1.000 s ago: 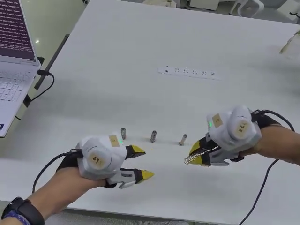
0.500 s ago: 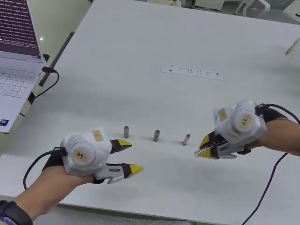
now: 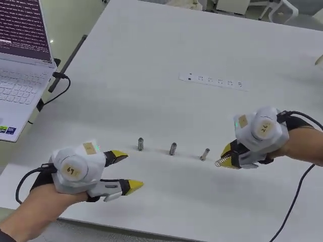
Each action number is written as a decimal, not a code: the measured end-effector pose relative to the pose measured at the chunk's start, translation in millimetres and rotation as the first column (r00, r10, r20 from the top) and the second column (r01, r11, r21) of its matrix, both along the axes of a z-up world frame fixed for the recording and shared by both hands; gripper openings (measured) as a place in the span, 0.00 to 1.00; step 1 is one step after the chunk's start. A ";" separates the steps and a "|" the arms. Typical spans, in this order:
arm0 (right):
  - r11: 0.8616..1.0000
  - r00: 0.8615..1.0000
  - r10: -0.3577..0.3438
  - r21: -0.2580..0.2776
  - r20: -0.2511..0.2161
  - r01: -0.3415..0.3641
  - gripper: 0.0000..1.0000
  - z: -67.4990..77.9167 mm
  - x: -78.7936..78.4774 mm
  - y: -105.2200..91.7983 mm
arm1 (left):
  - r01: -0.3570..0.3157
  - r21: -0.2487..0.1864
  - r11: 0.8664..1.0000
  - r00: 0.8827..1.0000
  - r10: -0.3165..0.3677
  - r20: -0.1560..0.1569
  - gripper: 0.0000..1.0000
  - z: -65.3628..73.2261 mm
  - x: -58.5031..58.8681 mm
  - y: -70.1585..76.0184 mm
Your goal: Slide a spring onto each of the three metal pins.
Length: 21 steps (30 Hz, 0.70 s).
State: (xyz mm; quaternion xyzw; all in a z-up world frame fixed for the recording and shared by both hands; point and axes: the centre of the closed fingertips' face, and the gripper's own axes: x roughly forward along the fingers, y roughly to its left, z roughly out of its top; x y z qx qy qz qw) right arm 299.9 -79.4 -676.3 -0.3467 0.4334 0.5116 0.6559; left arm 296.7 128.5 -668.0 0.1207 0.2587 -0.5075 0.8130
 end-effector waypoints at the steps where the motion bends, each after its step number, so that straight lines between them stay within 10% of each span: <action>1: 1.000 1.000 -0.004 -0.004 -0.001 0.004 0.08 -1.2 2.3 -1.1 | -0.007 0.001 1.000 1.000 0.007 0.000 0.44 -0.4 0.8 3.3; 21: 0.998 1.000 -0.002 -0.064 0.016 0.003 0.08 -15.8 30.8 -8.0 | -0.106 -0.004 0.994 0.994 0.106 -0.011 0.52 0.0 5.0 35.5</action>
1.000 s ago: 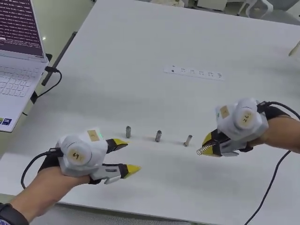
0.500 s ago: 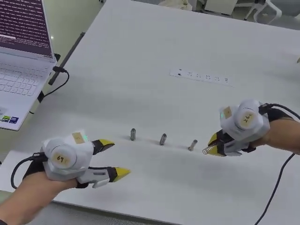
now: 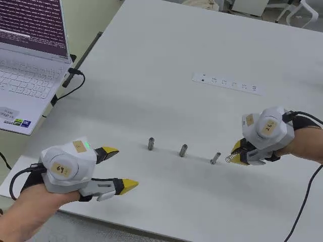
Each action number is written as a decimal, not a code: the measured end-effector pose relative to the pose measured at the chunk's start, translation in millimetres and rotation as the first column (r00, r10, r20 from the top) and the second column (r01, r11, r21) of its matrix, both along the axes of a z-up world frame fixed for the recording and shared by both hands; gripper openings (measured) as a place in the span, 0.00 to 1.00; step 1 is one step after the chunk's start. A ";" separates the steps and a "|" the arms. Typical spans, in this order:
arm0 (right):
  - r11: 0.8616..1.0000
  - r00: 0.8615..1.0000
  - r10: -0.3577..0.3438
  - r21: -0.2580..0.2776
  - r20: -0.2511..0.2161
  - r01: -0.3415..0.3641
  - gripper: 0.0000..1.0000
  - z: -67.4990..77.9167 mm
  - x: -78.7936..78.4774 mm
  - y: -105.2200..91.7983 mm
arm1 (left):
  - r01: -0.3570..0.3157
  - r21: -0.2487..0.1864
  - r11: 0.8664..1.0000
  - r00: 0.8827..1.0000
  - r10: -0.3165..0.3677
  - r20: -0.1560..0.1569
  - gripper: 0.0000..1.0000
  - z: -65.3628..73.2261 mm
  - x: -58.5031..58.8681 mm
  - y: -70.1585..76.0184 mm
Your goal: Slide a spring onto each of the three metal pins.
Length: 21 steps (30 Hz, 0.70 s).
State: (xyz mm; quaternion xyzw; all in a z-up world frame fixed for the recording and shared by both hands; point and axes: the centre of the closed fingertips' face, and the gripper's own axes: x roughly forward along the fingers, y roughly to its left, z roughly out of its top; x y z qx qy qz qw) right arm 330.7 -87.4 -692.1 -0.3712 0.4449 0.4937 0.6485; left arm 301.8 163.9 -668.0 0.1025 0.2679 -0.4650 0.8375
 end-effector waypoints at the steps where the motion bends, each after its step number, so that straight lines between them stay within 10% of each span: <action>1: 1.000 1.000 0.002 -0.002 -0.001 -0.002 0.08 -0.6 0.8 0.0 | -0.004 0.000 1.000 1.000 0.004 -0.001 0.53 -0.2 -0.1 1.3; 21: 0.998 0.999 0.044 -0.040 -0.007 -0.044 0.08 -13.3 26.2 3.9 | -0.058 0.008 0.998 0.998 0.058 -0.012 0.53 -0.2 2.7 19.6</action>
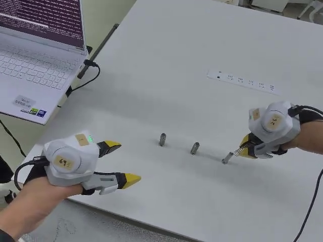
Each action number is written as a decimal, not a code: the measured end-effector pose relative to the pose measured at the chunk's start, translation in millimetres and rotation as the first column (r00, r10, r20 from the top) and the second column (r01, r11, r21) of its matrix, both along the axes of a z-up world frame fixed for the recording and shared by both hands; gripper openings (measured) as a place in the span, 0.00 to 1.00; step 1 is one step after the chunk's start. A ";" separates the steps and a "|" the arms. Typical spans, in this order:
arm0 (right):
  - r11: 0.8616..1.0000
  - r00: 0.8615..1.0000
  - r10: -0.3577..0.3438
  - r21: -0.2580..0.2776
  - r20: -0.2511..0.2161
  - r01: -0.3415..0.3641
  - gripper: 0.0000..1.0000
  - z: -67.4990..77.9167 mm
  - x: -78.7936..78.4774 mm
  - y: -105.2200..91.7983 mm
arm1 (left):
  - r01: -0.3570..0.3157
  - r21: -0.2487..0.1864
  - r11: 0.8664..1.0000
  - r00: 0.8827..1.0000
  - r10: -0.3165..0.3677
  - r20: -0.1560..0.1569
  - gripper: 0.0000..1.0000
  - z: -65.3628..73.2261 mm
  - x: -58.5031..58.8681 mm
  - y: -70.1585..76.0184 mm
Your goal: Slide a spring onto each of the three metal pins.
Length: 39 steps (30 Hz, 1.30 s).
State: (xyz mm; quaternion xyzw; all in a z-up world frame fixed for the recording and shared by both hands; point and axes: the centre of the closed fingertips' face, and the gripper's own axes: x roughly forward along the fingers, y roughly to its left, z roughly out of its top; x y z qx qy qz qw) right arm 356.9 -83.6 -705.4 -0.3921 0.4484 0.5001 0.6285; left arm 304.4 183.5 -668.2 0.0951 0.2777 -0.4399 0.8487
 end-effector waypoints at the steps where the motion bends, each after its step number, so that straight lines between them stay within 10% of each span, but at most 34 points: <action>1: 1.000 1.000 0.003 0.000 -0.002 -0.003 0.08 -0.6 0.4 0.3 | -0.002 0.000 1.000 1.000 0.002 0.000 0.53 -0.2 0.6 0.8; 39: 0.998 0.998 0.045 -0.041 -0.048 -0.047 0.09 -25.0 4.1 4.0 | -0.041 0.007 0.999 0.999 0.041 -0.020 0.51 -4.1 6.9 11.8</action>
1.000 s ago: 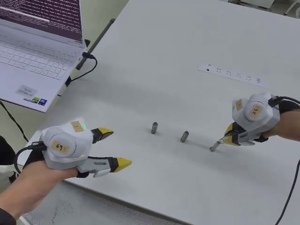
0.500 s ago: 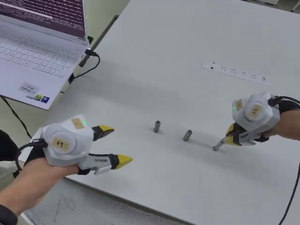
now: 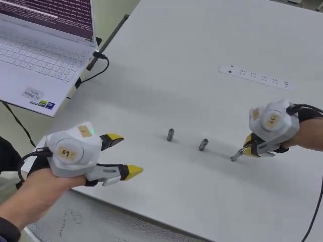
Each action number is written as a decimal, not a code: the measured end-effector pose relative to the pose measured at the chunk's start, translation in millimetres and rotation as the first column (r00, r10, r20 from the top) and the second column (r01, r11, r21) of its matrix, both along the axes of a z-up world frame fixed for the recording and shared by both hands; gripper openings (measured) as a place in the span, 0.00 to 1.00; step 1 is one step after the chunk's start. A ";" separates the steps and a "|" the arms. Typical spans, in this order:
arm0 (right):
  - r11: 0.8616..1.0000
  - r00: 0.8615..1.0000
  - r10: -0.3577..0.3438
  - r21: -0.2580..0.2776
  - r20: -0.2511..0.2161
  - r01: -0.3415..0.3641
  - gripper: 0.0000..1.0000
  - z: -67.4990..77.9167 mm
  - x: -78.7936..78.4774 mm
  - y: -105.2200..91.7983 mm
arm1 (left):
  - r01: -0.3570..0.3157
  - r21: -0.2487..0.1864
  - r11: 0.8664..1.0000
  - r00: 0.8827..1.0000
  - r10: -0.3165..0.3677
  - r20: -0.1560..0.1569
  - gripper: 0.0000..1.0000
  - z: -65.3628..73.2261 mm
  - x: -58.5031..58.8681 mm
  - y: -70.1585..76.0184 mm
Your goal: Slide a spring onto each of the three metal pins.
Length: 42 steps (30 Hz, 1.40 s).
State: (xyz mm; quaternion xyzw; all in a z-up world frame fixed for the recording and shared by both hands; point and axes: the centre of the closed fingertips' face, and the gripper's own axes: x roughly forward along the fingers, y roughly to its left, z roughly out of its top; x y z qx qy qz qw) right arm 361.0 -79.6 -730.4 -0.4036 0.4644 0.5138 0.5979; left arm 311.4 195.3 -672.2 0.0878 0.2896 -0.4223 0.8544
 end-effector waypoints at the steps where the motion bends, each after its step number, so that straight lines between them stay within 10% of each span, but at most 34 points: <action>1: 1.000 1.000 0.004 -0.003 0.001 -0.004 0.09 -1.5 0.3 0.2 | -0.001 0.001 1.000 1.000 0.001 0.001 0.51 0.0 0.3 0.6; 42: 0.999 1.000 0.000 -0.032 -0.017 -0.001 0.09 -44.5 4.7 3.6 | -0.015 0.007 1.000 1.000 0.015 0.000 0.51 2.8 3.7 7.2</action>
